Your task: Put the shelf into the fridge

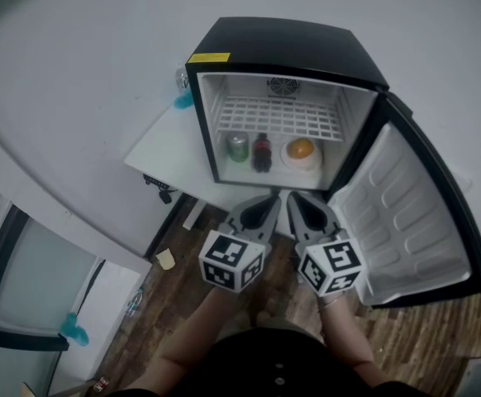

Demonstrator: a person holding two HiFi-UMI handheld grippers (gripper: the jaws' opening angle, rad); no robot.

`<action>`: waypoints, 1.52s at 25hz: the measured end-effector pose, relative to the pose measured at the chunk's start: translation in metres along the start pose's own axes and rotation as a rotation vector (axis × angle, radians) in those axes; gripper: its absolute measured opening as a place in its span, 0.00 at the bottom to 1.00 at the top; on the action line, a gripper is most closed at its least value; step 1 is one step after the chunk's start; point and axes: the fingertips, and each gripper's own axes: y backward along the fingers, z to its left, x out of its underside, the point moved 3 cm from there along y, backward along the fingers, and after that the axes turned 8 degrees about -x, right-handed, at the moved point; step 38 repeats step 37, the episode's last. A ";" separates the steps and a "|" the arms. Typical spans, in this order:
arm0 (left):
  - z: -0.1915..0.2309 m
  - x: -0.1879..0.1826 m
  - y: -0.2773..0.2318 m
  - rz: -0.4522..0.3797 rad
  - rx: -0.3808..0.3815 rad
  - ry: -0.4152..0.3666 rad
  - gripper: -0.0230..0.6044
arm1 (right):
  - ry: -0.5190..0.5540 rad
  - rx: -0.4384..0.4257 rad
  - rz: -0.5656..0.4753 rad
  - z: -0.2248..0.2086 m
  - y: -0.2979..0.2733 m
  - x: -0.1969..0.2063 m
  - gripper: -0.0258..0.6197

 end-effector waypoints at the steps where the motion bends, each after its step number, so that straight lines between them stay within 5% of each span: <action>1: -0.001 0.000 0.000 -0.002 -0.001 -0.002 0.05 | 0.003 0.001 -0.001 0.000 0.001 0.000 0.05; 38: 0.008 0.002 -0.005 -0.001 0.011 0.006 0.05 | 0.068 0.029 0.050 -0.003 -0.010 0.013 0.05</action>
